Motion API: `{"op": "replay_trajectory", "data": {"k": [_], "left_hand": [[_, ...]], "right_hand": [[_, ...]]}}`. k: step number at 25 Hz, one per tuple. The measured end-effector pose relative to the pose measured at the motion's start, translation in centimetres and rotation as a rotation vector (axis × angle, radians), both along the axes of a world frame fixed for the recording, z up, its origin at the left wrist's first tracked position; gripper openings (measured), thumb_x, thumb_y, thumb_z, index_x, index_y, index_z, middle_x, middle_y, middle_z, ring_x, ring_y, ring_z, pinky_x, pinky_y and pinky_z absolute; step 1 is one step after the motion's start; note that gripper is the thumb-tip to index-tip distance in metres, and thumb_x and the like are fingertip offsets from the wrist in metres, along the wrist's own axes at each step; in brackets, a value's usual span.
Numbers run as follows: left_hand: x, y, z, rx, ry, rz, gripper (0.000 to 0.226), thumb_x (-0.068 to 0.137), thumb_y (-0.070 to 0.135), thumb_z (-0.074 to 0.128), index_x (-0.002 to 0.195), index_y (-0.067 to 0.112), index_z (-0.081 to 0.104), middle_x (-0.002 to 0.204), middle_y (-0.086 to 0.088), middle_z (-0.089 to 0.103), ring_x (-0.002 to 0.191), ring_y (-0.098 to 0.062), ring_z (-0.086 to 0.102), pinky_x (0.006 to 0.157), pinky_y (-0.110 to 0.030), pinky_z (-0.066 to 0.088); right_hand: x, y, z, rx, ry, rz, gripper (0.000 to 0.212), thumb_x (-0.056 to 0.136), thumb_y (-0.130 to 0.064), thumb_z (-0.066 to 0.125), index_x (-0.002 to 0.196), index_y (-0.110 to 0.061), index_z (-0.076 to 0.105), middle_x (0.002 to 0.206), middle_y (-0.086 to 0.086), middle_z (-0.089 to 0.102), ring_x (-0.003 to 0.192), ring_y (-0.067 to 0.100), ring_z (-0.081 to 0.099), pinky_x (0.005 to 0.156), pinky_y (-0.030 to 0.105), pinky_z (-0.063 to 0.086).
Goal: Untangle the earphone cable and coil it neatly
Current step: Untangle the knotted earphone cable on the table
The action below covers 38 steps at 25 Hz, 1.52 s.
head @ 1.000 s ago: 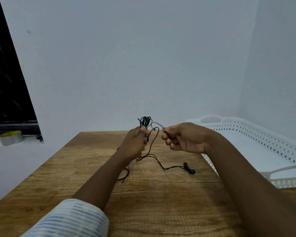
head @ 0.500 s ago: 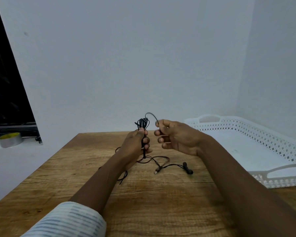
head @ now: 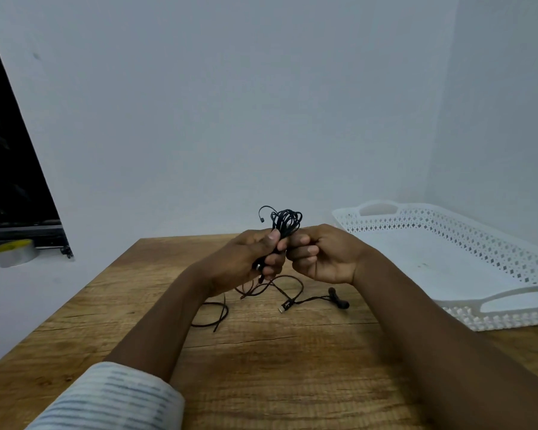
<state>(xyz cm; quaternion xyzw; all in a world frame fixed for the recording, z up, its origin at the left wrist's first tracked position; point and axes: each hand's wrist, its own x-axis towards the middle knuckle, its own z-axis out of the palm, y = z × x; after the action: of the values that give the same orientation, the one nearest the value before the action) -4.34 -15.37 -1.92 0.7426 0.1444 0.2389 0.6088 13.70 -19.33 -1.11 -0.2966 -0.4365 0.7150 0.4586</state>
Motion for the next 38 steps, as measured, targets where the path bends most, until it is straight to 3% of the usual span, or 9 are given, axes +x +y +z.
{"op": "replay_trajectory", "data": {"k": [11, 16, 19, 22, 26, 29, 31, 35, 38], "left_hand": [[-0.7, -0.4, 1.3, 0.408, 0.262, 0.134, 0.033, 0.107, 0.025, 0.028, 0.094, 0.013, 0.055, 0.067, -0.003, 0.031, 0.060, -0.010, 0.033, 0.056, -0.016, 0.031], [-1.0, 0.1, 0.9, 0.444, 0.188, 0.261, 0.018, 0.105, 0.025, 0.032, 0.099, 0.009, 0.038, 0.071, -0.005, 0.036, 0.063, -0.012, 0.033, 0.059, -0.019, 0.034], [-0.7, 0.1, 0.8, 0.514, 0.080, 0.316, 0.021, 0.104, 0.027, 0.033, 0.107, 0.006, 0.037, 0.074, -0.010, 0.034, 0.065, -0.016, 0.031, 0.060, -0.017, 0.036], [-0.2, -0.2, 1.0, 0.553, -0.017, 0.419, 0.021, 0.105, 0.030, 0.033, 0.093, 0.013, 0.036, 0.071, -0.003, 0.038, 0.062, -0.009, 0.034, 0.060, -0.014, 0.037], [-0.2, 0.4, 0.5, 0.560, -0.032, 0.662, 0.022, 0.105, 0.032, 0.036, 0.086, 0.021, 0.037, 0.070, 0.006, 0.046, 0.064, -0.014, 0.037, 0.064, -0.031, 0.037], [0.2, 0.3, 0.6, 0.518, 0.013, 0.842, 0.020, 0.105, 0.028, 0.036, 0.089, 0.016, 0.040, 0.071, 0.002, 0.050, 0.054, -0.011, 0.036, 0.050, -0.021, 0.035], [0.4, 0.1, 0.6, 0.524, 0.067, 0.890, 0.019, 0.105, 0.025, 0.037, 0.090, 0.015, 0.041, 0.074, 0.000, 0.053, 0.056, -0.010, 0.040, 0.051, -0.024, 0.035], [1.2, -0.5, 0.3, 0.479, 0.104, 0.887, 0.020, 0.104, 0.026, 0.038, 0.088, 0.014, 0.043, 0.077, -0.006, 0.057, 0.060, -0.015, 0.043, 0.053, -0.030, 0.034], [1.7, -0.8, 0.2, 0.527, 0.163, 0.909, 0.019, 0.104, 0.024, 0.038, 0.093, 0.009, 0.045, 0.080, -0.007, 0.059, 0.059, -0.014, 0.045, 0.052, -0.028, 0.034]], "right_hand": [[0.3, 0.2, 0.4, -0.146, 0.001, 0.098, 0.016, 0.073, -0.016, 0.054, 0.081, -0.003, 0.049, 0.042, -0.008, 0.033, 0.033, 0.004, 0.020, 0.030, 0.012, 0.023], [0.7, 0.9, 0.1, -0.252, 0.038, 0.130, 0.026, 0.084, -0.018, 0.044, 0.060, -0.011, 0.051, 0.043, -0.008, 0.034, 0.039, 0.002, 0.014, 0.030, 0.012, 0.021], [0.8, 1.2, -0.2, -0.269, 0.042, 0.136, 0.025, 0.087, -0.017, 0.048, 0.065, -0.008, 0.057, 0.043, -0.008, 0.034, 0.033, 0.003, 0.020, 0.028, 0.012, 0.023], [0.5, 0.7, 0.0, -0.247, 0.014, 0.133, 0.016, 0.086, -0.015, 0.054, 0.074, -0.007, 0.062, 0.045, -0.009, 0.036, 0.032, 0.002, 0.033, 0.030, 0.010, 0.028], [-1.1, -0.1, 0.5, 0.047, -0.314, -0.187, 0.012, 0.094, -0.013, 0.060, 0.090, -0.003, 0.067, 0.063, 0.000, 0.058, 0.051, 0.005, 0.057, 0.046, 0.013, 0.049], [-2.8, -0.2, 0.9, 0.499, -0.473, -0.577, 0.008, 0.089, -0.006, 0.068, 0.095, -0.002, 0.071, 0.076, 0.009, 0.072, 0.066, 0.012, 0.072, 0.060, 0.020, 0.057], [-3.6, -0.3, 1.0, 0.666, -0.543, -0.632, 0.011, 0.088, -0.007, 0.070, 0.097, -0.007, 0.074, 0.078, 0.009, 0.075, 0.070, 0.013, 0.074, 0.063, 0.022, 0.058], [-3.4, 0.0, 0.2, 0.738, -0.709, -0.779, 0.021, 0.088, -0.017, 0.072, 0.107, -0.011, 0.075, 0.075, -0.005, 0.072, 0.061, 0.001, 0.069, 0.060, 0.016, 0.055], [-2.9, -0.1, -0.1, 0.725, -0.727, -0.803, 0.017, 0.086, -0.022, 0.073, 0.100, -0.014, 0.078, 0.072, -0.004, 0.073, 0.057, 0.008, 0.068, 0.057, 0.020, 0.056]]}}
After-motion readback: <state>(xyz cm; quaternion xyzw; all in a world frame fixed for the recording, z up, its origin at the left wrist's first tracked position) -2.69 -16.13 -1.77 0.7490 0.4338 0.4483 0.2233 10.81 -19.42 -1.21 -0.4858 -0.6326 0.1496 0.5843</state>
